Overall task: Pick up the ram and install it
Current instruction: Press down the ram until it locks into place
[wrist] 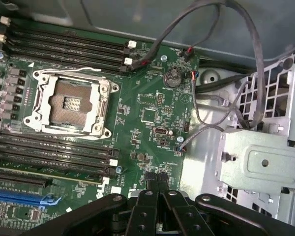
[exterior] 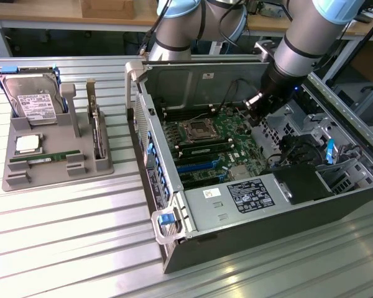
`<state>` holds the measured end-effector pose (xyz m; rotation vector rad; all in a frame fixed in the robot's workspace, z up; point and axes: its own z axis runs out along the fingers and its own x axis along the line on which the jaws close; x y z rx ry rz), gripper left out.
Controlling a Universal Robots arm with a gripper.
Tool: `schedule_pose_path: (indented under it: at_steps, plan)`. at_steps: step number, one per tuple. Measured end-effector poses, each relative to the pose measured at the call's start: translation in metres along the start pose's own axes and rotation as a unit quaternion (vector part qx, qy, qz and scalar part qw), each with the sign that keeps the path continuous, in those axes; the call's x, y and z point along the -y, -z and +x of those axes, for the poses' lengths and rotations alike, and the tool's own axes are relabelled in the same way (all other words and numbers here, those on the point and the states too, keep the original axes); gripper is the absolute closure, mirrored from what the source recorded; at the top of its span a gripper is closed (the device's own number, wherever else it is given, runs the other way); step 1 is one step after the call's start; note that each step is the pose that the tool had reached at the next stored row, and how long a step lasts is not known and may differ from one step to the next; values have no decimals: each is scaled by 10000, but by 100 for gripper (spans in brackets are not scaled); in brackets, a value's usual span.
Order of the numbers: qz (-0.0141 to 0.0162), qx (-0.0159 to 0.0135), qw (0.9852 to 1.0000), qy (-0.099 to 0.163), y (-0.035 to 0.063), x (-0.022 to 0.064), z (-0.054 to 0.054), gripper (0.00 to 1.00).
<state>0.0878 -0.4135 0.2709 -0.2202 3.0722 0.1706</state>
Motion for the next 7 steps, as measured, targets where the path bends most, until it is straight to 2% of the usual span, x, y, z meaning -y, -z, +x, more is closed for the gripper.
schedule_pose_path:
  at_steps: [2,7]
  plan:
    - [18,23,9997,-227,-1,0,0,90]
    - [19,24,9997,-232,-1,0,0,90]
